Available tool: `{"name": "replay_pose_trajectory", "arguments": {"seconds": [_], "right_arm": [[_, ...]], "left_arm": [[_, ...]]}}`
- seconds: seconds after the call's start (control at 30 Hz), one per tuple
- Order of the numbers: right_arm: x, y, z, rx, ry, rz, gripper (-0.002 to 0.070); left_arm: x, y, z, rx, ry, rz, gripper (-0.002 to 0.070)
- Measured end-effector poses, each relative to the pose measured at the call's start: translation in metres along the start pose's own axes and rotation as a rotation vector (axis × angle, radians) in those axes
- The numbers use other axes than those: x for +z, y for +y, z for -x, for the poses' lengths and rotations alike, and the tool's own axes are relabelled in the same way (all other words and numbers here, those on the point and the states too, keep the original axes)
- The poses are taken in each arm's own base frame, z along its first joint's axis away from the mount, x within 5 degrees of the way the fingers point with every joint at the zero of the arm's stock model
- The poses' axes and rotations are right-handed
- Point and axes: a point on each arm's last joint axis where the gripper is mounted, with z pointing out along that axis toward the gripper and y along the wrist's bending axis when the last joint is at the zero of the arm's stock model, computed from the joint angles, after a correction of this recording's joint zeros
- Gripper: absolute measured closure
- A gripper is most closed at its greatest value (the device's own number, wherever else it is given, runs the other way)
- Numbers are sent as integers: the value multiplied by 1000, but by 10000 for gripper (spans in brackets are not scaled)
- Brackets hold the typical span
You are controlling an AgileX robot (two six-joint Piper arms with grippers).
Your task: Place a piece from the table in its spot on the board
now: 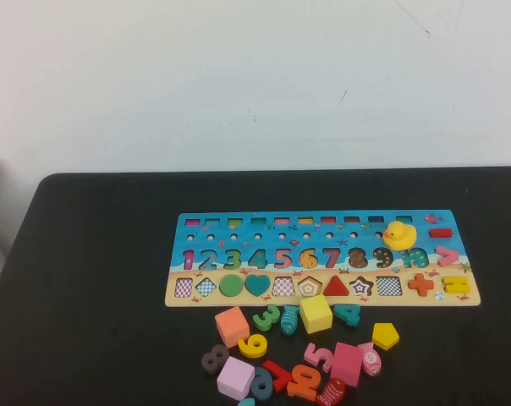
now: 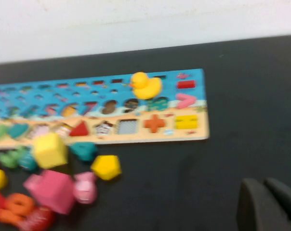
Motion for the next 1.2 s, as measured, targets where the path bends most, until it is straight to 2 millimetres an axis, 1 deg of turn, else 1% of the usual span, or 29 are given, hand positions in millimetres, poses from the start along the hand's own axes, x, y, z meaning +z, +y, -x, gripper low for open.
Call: {"name": "replay_pose_trajectory", "arguments": {"seconds": [0.07,0.17,0.2,0.27,0.3,0.37,0.63,0.77,0.83,0.93,1.0,1.03,1.13,1.2], "right_arm": [[0,3,0,73,3,31,657],[-1,10,0,303,15,111,657],[-2,16,2,531,30,183,657],[-3,22,4,728,46,251,657],[-3,24,5,786,48,274,657],[-4,25,7,820,41,290,657],[-4,22,13,824,-36,291,657],[-4,19,17,775,-95,279,657],[-7,21,23,725,-109,290,657],[-15,28,43,607,-99,307,657],[-17,33,59,479,-35,293,657],[-16,36,65,425,22,281,657],[-12,41,90,244,188,234,657],[-6,43,110,122,313,204,657]], "left_arm": [[0,0,0,0,0,0,677],[0,0,0,0,0,0,677],[0,0,0,0,0,0,677],[0,0,0,0,0,0,677],[0,0,0,0,0,0,677],[0,0,0,0,0,0,677],[0,0,0,0,0,0,676],[0,0,0,0,-2,0,677],[0,0,0,0,-2,0,677],[0,0,0,0,-2,0,677],[0,0,0,0,-2,0,676],[0,0,0,0,-2,0,677],[0,0,0,0,-2,0,676],[0,0,0,0,-2,0,676]]}}
